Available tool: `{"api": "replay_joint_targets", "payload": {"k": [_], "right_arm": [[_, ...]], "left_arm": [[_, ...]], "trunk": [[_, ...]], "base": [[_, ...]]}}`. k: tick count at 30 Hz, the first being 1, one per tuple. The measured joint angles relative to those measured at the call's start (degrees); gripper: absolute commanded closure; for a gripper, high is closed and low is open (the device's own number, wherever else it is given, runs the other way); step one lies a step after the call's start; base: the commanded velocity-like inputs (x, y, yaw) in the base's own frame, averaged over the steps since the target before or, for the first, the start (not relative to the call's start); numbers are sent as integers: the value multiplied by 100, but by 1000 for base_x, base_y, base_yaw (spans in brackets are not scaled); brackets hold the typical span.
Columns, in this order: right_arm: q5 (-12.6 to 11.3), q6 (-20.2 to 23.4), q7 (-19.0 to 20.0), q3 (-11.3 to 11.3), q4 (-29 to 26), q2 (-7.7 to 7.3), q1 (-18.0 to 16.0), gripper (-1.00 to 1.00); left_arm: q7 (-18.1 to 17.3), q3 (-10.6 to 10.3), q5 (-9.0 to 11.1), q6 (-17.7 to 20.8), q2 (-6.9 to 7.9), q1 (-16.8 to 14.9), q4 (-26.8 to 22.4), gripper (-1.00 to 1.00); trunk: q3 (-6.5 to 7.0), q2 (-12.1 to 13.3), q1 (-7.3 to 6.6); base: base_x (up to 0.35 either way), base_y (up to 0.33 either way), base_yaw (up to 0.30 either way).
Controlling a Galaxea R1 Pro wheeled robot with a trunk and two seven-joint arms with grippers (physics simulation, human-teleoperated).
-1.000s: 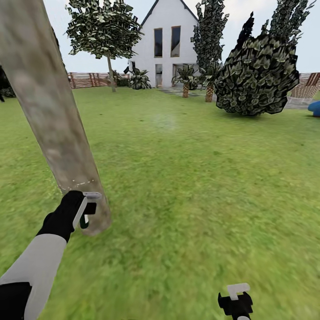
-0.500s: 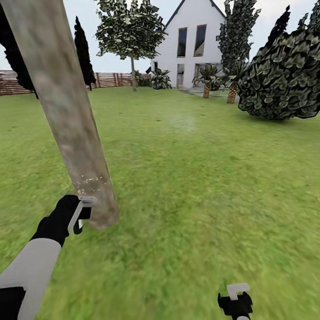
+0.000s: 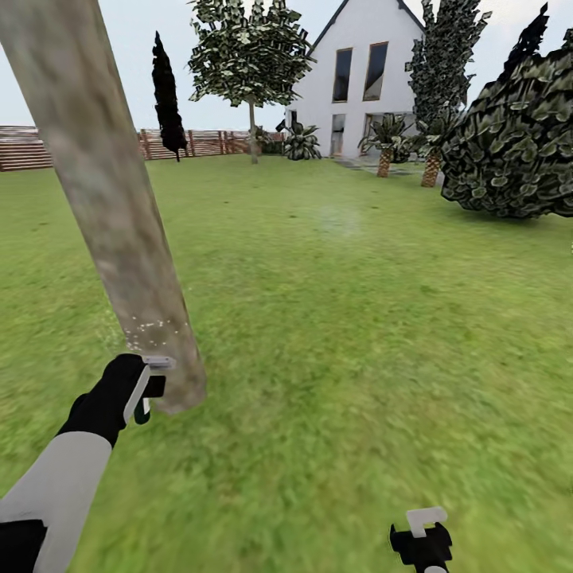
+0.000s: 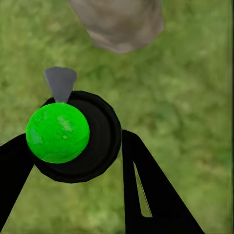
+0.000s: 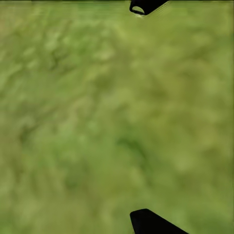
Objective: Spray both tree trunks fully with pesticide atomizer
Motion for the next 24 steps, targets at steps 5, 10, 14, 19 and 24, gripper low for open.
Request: {"api": "replay_joint_targets", "payload": {"k": [5,10,14,19,24], "right_arm": [[-2,0,-4,0,1,1,-1,-100],[-3,0,-4,0,2,3,-1,-100],[1,0,-5,0,0,6,0,-100],[2,0,-5,0,0,3,0,-100],[4,0,-5,6,2,11,-1,-100]], "left_arm": [[35,9,-9,-7,49,143,7,100],[32,9,-25,-18,58,252,2,100],[-17,289,6,-65,32,332,3,100],[36,395,-9,-375,37,721,-27,100],[49,383,13,-385,-18,769,-91,100]], "trunk": [[0,0,0],[0,0,0],[0,0,-1],[0,0,-1],[0,0,-1]], "base": [[0,-276,109],[0,-276,273],[70,-276,92],[145,-276,11],[116,-286,235]]}}
